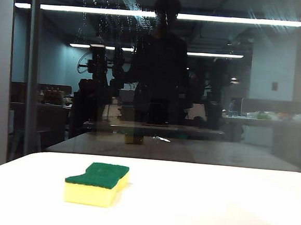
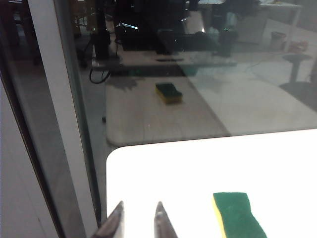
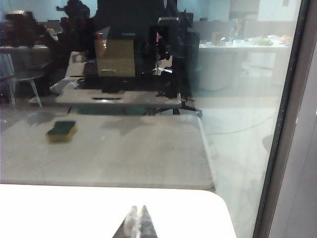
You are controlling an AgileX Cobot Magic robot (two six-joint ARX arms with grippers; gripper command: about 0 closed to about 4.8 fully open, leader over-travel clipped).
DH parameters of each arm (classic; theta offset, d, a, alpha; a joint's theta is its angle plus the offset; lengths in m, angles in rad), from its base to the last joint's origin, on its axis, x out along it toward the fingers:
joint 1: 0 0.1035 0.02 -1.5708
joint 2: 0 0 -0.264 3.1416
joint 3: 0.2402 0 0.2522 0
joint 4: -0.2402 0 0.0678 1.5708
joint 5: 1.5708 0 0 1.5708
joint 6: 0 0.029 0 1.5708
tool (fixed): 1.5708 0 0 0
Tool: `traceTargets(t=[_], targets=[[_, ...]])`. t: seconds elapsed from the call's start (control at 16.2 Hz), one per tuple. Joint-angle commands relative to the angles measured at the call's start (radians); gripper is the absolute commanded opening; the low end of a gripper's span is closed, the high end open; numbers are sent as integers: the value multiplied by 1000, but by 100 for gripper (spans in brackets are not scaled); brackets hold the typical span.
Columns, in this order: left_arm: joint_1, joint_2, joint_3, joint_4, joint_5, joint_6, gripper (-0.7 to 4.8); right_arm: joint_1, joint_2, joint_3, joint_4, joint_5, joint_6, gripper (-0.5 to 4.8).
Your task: Reach upward to find where there is water on the glass, pick up the sponge from the table, dry the water, and finally place the sponge back on the table.
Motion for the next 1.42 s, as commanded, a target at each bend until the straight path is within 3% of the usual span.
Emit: traceTargets(t=[0.06,0.25,0.37,0.49,0.62,0.93,1.42], targets=[[3,1,-55,65,-10,-12,52,0,0,-35,51,2,-2,-5],[3,1,-165,252,-13,-95,47,0,0,-88,108,7,-2,-5],[3,1,-241,341,-13,-95,45,0,0,-104,116,6,-2,-5],[3,1,-327,436,-11,-94,-4,0,0,-138,158,5,-2,-6],[3,1,-385,506,-9,-94,-4,0,0,-182,193,5,-2,-5],[3,1,-479,580,-1,-90,-4,0,0,-297,272,-2,-3,-6],[3,1,-536,613,-2,-86,-4,0,0,-297,253,2,-25,-6]])
